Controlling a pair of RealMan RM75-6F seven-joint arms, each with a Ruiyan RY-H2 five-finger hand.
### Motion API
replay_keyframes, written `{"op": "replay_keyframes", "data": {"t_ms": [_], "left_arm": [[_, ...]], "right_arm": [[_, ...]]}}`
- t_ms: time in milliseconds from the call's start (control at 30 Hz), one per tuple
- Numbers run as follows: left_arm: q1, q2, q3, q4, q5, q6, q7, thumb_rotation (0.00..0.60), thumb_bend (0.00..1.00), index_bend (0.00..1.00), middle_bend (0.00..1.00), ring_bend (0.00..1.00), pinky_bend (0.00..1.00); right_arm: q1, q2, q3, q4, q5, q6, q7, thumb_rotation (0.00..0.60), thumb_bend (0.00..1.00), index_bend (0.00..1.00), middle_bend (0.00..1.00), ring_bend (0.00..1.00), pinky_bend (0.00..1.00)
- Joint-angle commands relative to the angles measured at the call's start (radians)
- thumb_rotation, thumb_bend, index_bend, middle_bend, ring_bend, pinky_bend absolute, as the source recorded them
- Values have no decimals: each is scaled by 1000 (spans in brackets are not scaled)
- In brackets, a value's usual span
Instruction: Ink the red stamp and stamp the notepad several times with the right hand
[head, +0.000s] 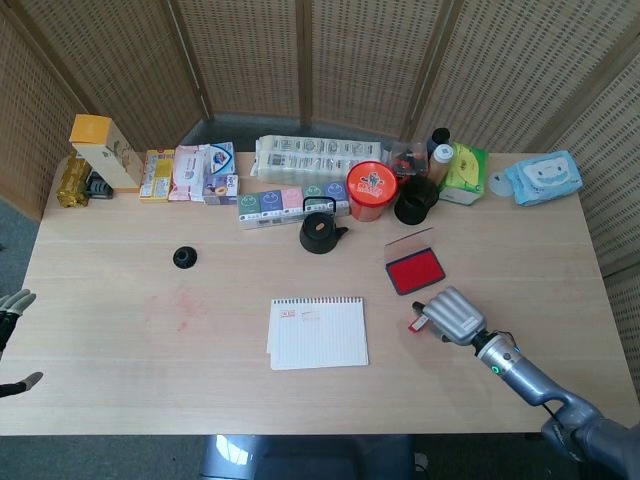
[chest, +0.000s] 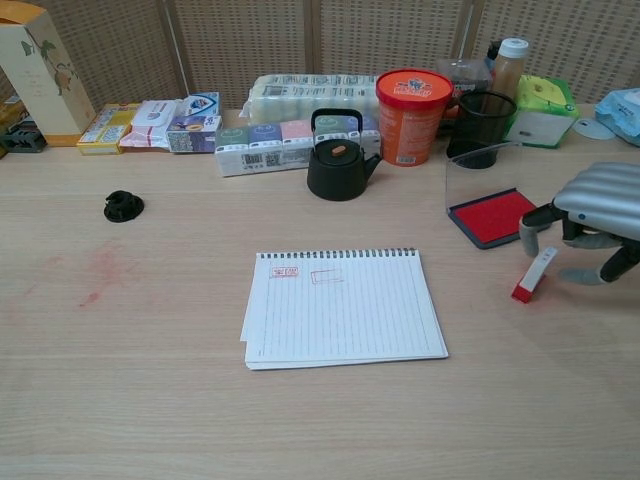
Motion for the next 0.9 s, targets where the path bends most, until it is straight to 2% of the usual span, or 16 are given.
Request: {"op": "replay_keyframes", "data": {"t_ms": [33,500,633,733,900], "left_arm": [[0,0,1,-1,1,0,2,600,0,0,0,0,10],[-2,-4,0,-6,-5,-9,17,600,0,0,0,0,11],[-3,-4,0,-7,-6,-11,17,600,0,0,0,0,10],[-3,-4,0,-7,-7,-12,18,600,0,0,0,0,10],[-5,-4,0,-8,-8,-16,20,600,0,0,0,0,10]], "right_arm": [[1,0,-4,11,-3,12,5,600,345,440,1000,1000,1000],[3,-36,-21,65,-3,25,47,600,346,534,1000,1000,1000],[-2,-50,-15,73,13,34,89,600,353,616,1000,1000,1000],[-6,-51,-6,61,39,22,132,600,375,679,1000,1000,1000],[0,-14,21,-12,91,-12,176,600,399,712,1000,1000,1000]]}}
